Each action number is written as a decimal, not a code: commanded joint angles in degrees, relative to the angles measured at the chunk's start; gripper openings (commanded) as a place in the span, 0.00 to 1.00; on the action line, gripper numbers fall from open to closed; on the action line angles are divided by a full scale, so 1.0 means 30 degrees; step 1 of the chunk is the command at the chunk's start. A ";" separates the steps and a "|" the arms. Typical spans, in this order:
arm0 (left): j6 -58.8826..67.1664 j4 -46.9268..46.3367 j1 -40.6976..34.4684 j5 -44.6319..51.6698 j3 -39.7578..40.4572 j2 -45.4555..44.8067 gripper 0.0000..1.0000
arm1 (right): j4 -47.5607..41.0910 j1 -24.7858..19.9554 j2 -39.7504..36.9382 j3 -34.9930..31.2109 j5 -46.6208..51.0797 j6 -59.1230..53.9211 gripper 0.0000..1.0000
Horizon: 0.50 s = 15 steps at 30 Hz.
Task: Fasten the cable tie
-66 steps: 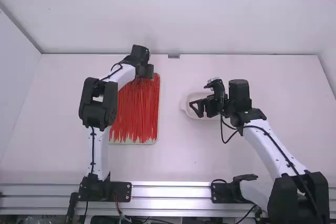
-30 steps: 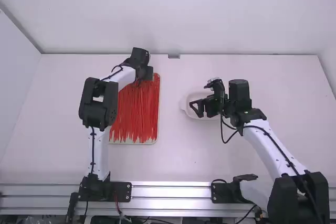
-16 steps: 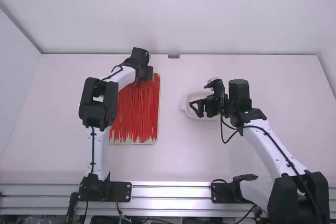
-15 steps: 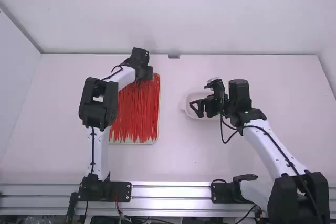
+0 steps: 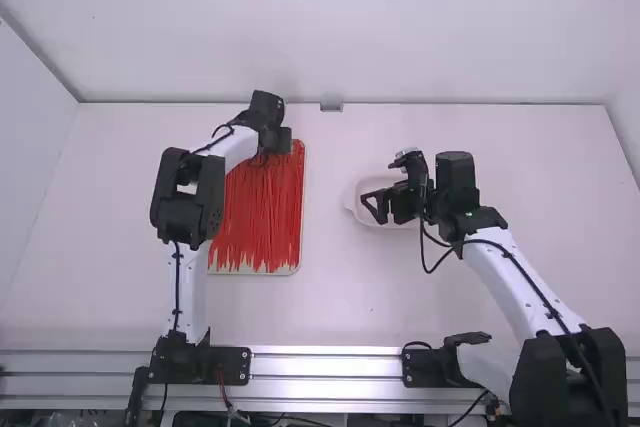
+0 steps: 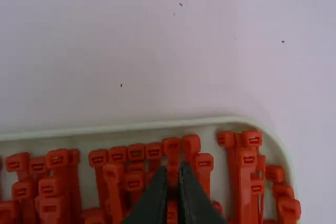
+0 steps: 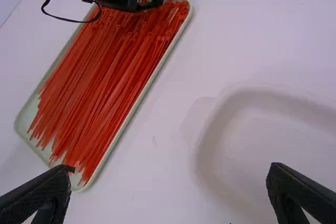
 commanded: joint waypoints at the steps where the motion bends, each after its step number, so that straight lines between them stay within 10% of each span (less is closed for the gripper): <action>1: -0.0124 -0.0364 -0.0051 -0.0087 0.0947 -0.0364 0.04 | -0.0051 0.0087 0.0146 0.0656 0.0007 -0.0029 1.00; 15: -0.0248 -0.4284 -0.0051 -0.0102 0.5238 -0.0415 0.02 | -0.0036 0.0087 0.0146 0.0656 0.0000 -0.0029 1.00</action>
